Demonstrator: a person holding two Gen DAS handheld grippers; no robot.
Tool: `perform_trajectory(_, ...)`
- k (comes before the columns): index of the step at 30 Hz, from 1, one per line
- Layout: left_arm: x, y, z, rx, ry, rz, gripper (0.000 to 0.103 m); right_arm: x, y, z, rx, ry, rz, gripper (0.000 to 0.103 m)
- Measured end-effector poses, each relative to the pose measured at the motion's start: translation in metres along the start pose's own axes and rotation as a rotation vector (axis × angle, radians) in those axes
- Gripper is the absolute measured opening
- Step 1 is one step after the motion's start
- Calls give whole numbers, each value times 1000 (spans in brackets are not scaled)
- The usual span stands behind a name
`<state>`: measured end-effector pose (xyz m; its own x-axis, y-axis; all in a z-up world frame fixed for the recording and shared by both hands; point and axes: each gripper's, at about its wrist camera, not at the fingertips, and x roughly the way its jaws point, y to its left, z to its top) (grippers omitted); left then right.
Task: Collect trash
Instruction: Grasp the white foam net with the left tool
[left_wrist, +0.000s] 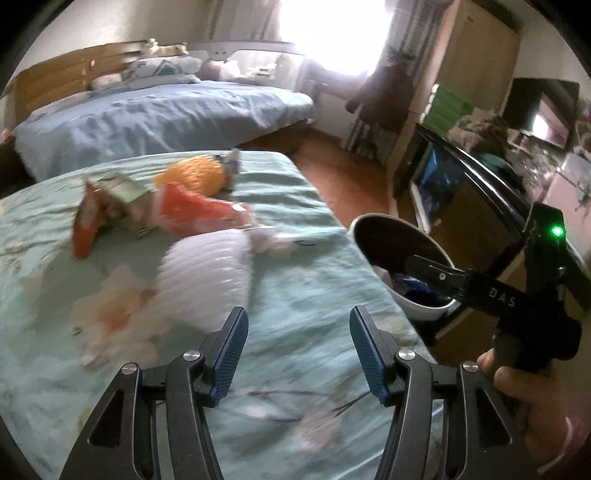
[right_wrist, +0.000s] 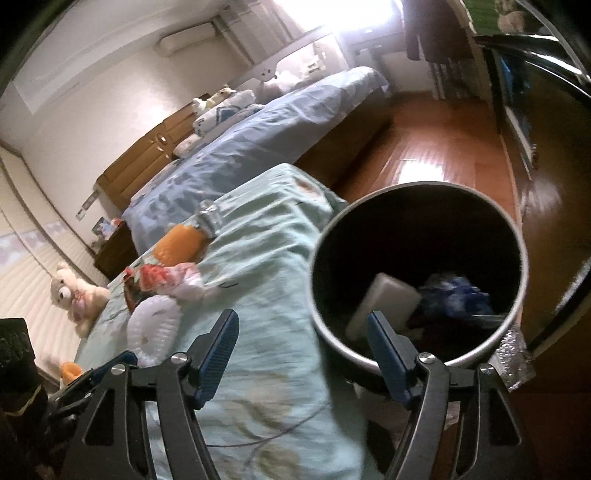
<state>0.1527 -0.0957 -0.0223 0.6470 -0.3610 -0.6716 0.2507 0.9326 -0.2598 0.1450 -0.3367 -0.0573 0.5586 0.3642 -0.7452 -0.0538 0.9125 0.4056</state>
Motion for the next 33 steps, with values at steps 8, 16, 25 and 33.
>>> perform_trajectory(8, -20, 19, -12, -40, -22, 91, 58, 13, 26, -4, -38, 26, 30, 73)
perform_trajectory(16, -5, 27, -4, -75, -2, 131, 57, 26, 47, -4, -79, 47, 55, 73)
perform_trajectory(25, 17, 39, 1, -45, 24, 117, 22, 52, 73, -4, -130, 90, 91, 73)
perform_trajectory(33, -7, 68, -1, -100, -35, 145, 9, 84, 99, 2, -194, 125, 118, 73)
